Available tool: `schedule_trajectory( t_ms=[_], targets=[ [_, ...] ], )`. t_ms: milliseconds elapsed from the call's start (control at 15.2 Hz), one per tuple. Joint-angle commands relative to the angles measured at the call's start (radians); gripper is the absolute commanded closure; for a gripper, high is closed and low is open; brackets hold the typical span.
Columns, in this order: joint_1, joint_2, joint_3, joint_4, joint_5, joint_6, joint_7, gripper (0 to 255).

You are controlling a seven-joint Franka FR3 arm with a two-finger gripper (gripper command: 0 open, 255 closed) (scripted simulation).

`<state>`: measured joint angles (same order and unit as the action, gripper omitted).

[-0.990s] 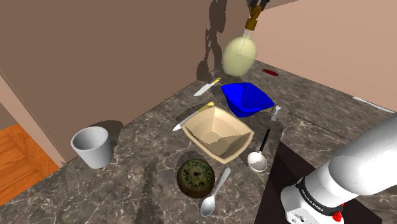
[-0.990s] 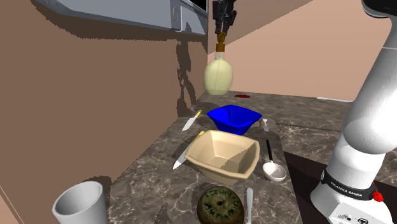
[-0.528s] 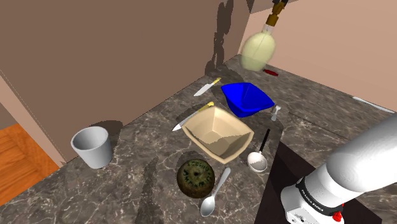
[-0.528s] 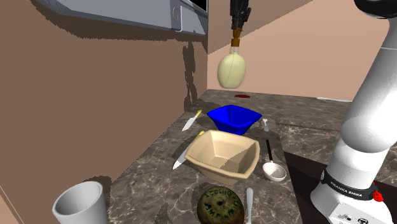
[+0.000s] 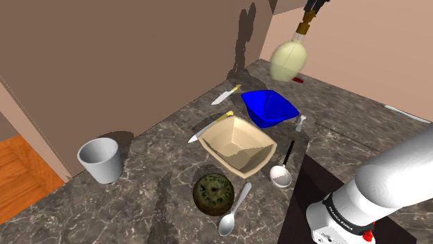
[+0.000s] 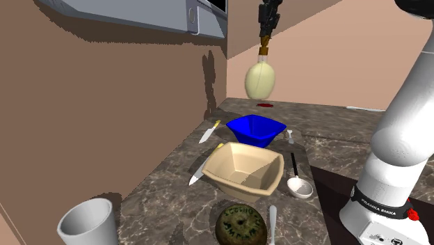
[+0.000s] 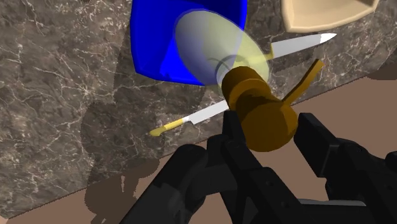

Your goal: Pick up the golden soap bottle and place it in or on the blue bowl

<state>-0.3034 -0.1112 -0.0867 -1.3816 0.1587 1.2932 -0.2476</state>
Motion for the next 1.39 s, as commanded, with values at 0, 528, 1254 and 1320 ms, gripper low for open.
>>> schedule_trajectory(
  t_ms=[0, 528, 1254, 1320],
  targets=[
    [0.000, -0.018, 0.001, -0.051, -0.003, 0.033, -0.005, 255],
    [0.001, -0.079, 0.006, -0.233, -0.011, 0.155, -0.018, 255],
    [0.000, -0.130, 0.011, -0.440, -0.015, 0.309, -0.036, 255],
    [0.000, -0.134, 0.011, -0.457, -0.015, 0.323, -0.037, 255]
  ],
)
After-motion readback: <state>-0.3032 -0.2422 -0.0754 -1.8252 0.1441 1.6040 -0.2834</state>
